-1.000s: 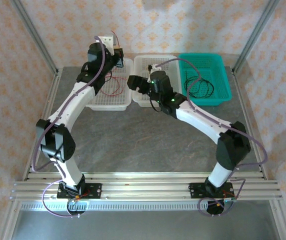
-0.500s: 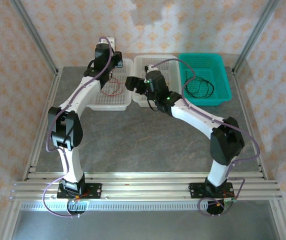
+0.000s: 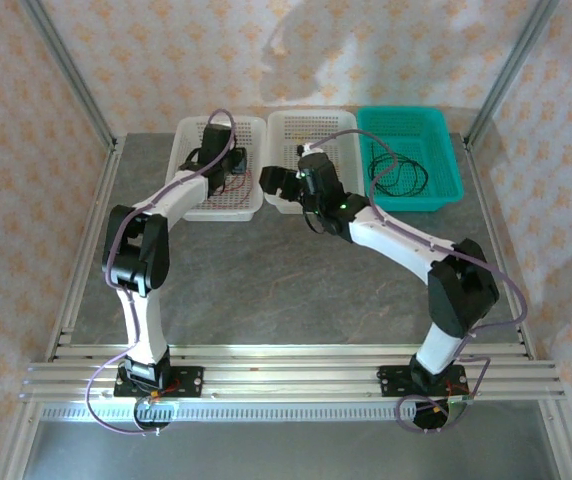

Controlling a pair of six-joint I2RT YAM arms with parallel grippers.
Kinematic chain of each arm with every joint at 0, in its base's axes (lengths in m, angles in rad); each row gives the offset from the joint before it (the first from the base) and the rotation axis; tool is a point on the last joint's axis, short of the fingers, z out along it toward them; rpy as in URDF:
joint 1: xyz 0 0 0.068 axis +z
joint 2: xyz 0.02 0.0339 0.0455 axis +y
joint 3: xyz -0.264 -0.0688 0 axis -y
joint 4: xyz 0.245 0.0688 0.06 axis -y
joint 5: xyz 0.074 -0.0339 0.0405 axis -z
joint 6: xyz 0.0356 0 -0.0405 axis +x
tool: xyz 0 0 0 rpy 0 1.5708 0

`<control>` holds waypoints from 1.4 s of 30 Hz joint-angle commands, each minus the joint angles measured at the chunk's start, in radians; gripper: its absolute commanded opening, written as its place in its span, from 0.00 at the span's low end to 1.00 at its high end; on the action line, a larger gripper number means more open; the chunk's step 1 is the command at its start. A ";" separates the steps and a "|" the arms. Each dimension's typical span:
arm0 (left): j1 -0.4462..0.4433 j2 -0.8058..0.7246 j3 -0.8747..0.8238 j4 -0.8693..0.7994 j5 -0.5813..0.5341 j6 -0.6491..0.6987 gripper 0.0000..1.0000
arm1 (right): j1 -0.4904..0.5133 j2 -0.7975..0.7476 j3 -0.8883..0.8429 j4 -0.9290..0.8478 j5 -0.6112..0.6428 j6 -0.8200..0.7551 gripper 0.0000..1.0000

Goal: Untangle the cables

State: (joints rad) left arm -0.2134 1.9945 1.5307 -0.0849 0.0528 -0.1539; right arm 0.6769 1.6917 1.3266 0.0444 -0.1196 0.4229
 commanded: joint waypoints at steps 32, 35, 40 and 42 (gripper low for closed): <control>0.006 -1.007 -1.181 0.611 -0.381 -0.037 0.99 | -0.238 -0.530 -0.690 0.285 0.606 -0.250 1.00; 0.005 -0.967 -1.194 0.617 -0.430 0.007 0.99 | -0.295 -0.529 -0.765 0.368 0.603 -0.302 1.00; 0.005 -0.957 -1.329 0.854 -0.403 0.160 0.99 | -0.410 -0.547 -0.859 0.455 0.550 -0.298 1.00; 0.008 -0.947 -1.381 0.952 -0.408 0.190 0.99 | -0.436 -0.538 -0.882 0.484 0.559 -0.335 1.00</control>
State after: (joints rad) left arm -0.2138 1.0389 0.2012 0.6674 -0.3233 -0.0689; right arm 0.2642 1.1656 0.4679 0.4244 0.4305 0.1390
